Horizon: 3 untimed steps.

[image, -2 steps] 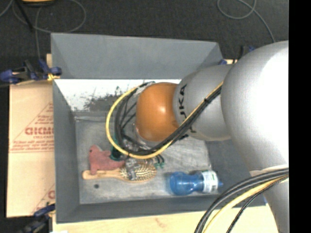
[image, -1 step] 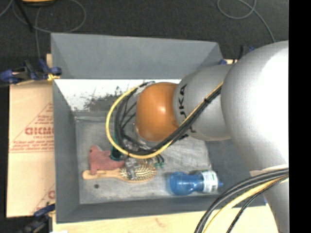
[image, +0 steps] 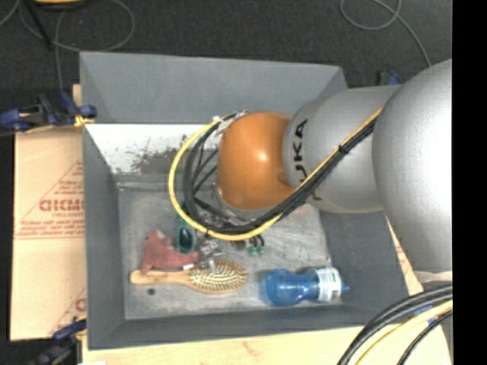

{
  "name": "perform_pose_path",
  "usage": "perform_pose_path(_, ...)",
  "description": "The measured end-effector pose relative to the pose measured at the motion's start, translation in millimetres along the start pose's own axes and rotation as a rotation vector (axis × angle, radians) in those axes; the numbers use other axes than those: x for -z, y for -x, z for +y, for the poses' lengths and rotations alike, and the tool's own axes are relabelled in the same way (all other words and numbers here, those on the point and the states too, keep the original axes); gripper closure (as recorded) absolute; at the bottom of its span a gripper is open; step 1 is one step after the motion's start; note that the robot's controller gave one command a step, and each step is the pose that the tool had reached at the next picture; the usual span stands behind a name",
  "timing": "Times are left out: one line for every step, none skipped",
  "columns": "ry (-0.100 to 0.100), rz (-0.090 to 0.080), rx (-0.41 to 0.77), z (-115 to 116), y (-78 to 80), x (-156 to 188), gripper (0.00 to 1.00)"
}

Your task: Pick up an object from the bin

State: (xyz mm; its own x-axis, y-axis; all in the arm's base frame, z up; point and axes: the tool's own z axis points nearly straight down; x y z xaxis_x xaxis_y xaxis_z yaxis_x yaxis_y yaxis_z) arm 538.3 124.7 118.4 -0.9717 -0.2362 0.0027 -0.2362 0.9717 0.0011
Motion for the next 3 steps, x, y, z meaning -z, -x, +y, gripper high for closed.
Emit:
perform_pose_path(-0.002, 0.0, 0.002, -11, -21.3, 60, 1.0)
perform_pose_path(-0.004, -0.005, 0.032, -1, 3.2, 112, 1.0)
perform_pose_path(0.001, 0.004, -0.009, -6, -44.5, 26, 0.0)
